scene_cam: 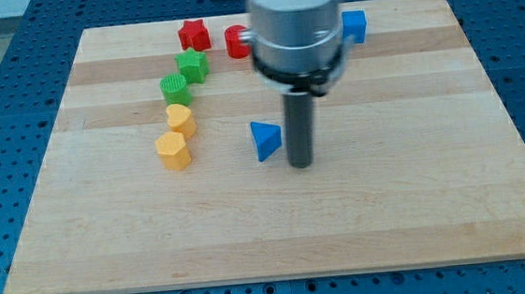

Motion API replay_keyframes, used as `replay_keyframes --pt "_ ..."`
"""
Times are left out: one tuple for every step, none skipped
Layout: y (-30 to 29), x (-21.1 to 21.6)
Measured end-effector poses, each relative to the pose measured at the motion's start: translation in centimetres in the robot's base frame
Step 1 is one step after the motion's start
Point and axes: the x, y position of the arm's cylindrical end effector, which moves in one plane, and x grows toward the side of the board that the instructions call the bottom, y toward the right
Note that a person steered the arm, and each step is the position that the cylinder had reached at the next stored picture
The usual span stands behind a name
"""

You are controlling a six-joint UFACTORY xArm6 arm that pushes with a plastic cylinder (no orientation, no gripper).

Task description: Push the blue triangle into the hexagon

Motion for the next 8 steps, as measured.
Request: replay_keyframes --pt "0.5 -3.1" --pt "-1.9 -3.4" --pt "-4.6 -3.4" --pt "-7.6 -2.4" --pt "-12.2 2.0" --pt "-12.3 4.5" --pt "-3.1 4.5" --pt "1.0 -0.4"
